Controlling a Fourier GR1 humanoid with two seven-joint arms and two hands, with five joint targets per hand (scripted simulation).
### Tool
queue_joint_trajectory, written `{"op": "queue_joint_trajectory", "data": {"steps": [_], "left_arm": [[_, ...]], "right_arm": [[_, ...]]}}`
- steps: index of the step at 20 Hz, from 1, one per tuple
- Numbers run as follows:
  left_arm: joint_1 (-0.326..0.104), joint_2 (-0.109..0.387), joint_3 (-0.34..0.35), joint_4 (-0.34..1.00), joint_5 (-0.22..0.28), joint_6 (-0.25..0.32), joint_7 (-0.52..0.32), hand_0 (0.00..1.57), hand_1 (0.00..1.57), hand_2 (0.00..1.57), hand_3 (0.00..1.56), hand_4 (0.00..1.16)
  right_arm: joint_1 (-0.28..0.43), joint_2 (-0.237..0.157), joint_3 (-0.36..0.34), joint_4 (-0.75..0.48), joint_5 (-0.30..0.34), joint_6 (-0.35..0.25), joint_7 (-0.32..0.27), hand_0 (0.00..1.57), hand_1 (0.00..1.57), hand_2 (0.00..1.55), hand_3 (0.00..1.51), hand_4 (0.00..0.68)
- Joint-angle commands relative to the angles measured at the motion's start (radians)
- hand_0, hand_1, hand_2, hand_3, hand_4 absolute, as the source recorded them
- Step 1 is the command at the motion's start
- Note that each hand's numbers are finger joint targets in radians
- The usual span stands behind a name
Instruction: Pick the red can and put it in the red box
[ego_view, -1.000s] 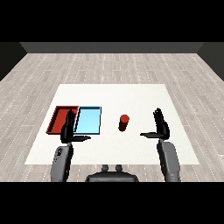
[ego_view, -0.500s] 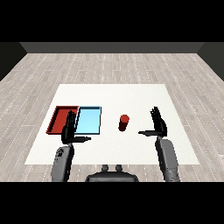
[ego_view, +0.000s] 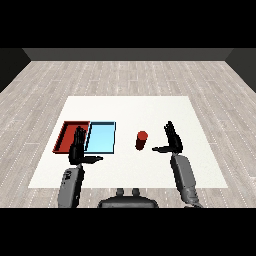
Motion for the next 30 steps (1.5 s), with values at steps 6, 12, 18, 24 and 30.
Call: {"op": "queue_joint_trajectory", "data": {"steps": [6, 12, 18, 24, 30], "left_arm": [[-0.048, 0.059, 0.059, 0.004, 0.054, -0.037, 0.057, 0.00, 0.00, 0.00, 0.00, 0.00], [-0.023, 0.038, 0.044, 0.020, 0.048, -0.033, 0.016, 0.00, 0.00, 0.00, 0.00, 0.00], [0.017, -0.011, -0.013, -0.046, 0.024, -0.002, 0.023, 0.00, 0.00, 0.00, 0.00, 0.00], [0.027, 0.019, 0.003, -0.046, 0.030, -0.027, 0.024, 0.00, 0.00, 0.00, 0.00, 0.00], [-0.022, 0.009, 0.013, 0.055, 0.000, -0.002, -0.048, 0.00, 0.00, 0.00, 0.00, 0.00]], "right_arm": [[-0.048, 0.037, 0.028, 0.046, -0.003, -0.020, 0.023, 0.00, 0.00, 0.00, 0.00, 0.000], [-0.184, 0.054, 0.000, 0.268, -0.028, 0.016, -0.039, 0.00, 0.00, 0.00, 0.00, 0.000], [-0.182, 0.097, 0.045, 0.309, -0.039, -0.024, -0.077, 0.00, 0.00, 0.00, 0.00, 0.000], [-0.278, 0.071, 0.012, 0.594, -0.011, 0.021, -0.241, 0.00, 0.00, 0.00, 0.00, 0.000], [-0.252, 0.094, 0.017, 0.552, -0.055, 0.025, -0.233, 0.00, 0.00, 0.00, 0.00, 0.000]]}}
